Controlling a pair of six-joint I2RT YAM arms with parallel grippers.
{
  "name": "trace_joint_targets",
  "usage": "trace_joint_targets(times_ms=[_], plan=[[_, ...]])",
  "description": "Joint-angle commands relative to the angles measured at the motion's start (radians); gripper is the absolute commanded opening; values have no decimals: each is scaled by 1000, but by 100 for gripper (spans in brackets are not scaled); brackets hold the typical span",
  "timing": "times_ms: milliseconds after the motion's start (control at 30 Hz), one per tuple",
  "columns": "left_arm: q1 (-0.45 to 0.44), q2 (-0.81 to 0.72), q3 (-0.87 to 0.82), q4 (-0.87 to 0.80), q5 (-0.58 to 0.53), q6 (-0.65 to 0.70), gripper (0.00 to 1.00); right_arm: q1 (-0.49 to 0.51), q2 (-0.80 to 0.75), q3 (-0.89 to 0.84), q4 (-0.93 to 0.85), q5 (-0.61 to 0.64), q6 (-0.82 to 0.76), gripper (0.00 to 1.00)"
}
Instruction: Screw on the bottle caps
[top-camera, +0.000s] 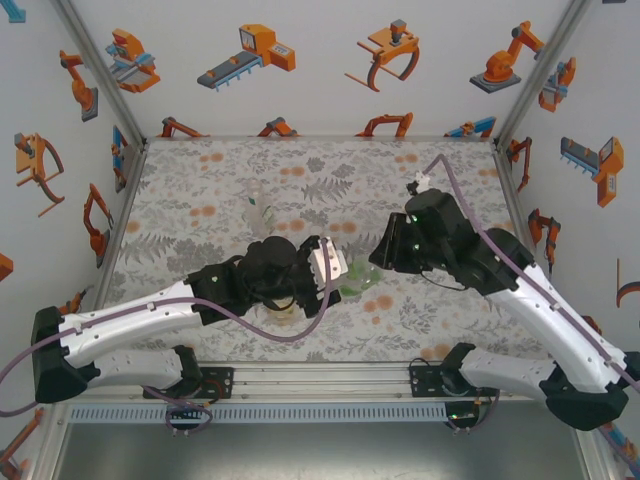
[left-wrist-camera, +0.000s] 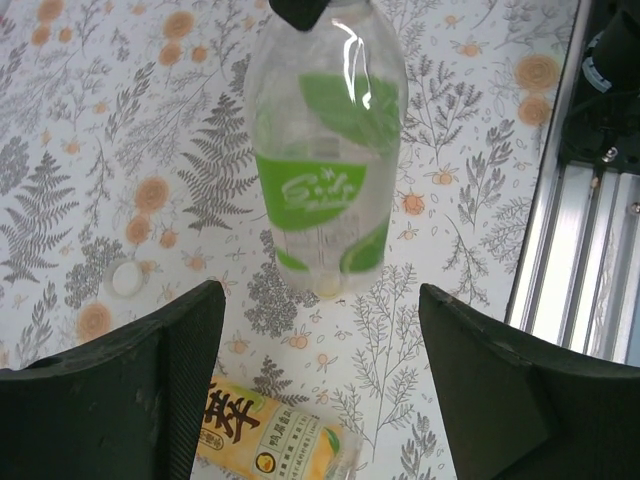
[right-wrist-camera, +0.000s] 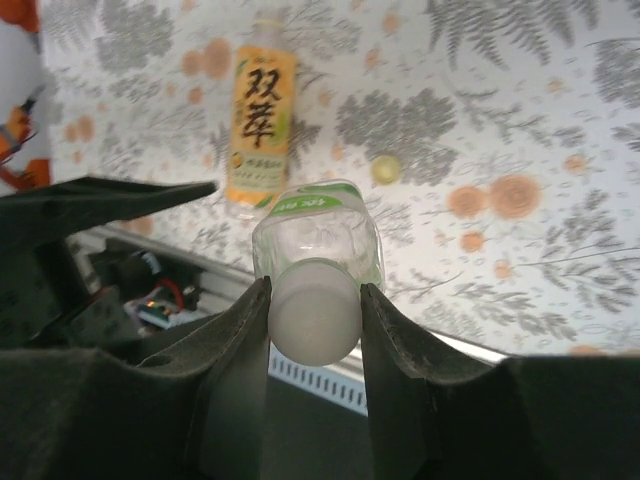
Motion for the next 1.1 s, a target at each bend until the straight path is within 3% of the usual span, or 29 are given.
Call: trace_joint_targets(times_ms=[0,467,867,1067], plan=[[14,-16,7,-14,-71,-97,73,-91,42,43,-32,-1,-152,13],[159,-77,-17,-239,-215,-548,73,-443,414,257,52,-109,-485,9],[179,-135,-126,-326,-253,-797,71,-544,804,572,132,-44,-632,7],[179,-178,-174,-330,-249,-856,71,-568,972,724,122,-23,-680,6]])
